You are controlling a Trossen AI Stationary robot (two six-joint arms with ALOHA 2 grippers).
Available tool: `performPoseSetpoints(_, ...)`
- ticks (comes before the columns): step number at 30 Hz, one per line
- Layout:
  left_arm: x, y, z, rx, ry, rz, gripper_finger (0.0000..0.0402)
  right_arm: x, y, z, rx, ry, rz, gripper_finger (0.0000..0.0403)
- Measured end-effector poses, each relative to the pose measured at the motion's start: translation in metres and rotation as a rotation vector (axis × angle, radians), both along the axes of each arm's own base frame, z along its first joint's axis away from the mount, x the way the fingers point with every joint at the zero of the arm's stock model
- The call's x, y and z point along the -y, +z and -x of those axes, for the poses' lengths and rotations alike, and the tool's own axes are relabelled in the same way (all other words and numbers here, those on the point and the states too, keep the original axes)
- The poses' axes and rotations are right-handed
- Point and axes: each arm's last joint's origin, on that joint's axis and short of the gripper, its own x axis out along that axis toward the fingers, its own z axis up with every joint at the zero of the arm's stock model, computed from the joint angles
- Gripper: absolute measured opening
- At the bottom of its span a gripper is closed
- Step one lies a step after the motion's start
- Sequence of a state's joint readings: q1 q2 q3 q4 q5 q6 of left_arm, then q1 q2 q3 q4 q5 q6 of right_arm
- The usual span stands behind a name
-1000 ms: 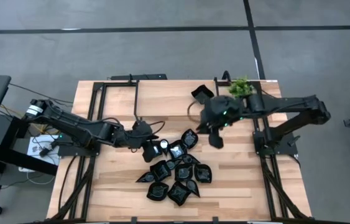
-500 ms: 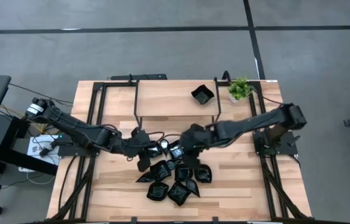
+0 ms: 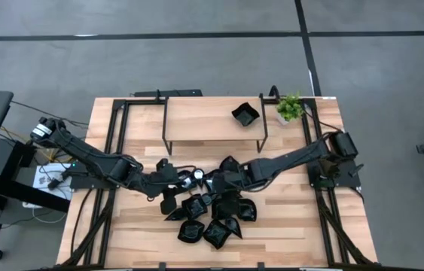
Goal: Pick & Place Mini shaped plates
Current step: Stack the black distorted square plate on the black distorted square plate on the shelf
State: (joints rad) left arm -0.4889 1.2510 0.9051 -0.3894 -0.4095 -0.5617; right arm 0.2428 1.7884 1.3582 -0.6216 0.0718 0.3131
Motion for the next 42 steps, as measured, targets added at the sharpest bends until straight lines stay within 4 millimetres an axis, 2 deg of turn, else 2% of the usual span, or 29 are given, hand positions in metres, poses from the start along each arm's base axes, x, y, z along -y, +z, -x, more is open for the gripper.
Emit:
performPoseSetpoints(6, 0.001, 0.001, 0.001, 0.003, -0.002, 0.004, 0.0113, -0.005, -0.005, -0.001, 0.001, 0.236, 0.106, 0.0065)
performPoseSetpoints(11, 0.001, 0.001, 0.001, 0.002, -0.002, 0.006, 0.0113, -0.005, -0.011, -0.004, -0.009, 0.314, 0.154, 0.0066)
performPoseSetpoints(22, 0.001, 0.001, 0.001, 0.002, 0.003, 0.022, 0.0113, 0.002, -0.028, -0.009, -0.061, 0.319, 0.197, 0.0066)
performPoseSetpoints(42, 0.001, 0.001, 0.001, 0.004, 0.011, 0.02, 0.0113, 0.001, -0.029, -0.01, -0.058, 0.321, 0.199, 0.0066)
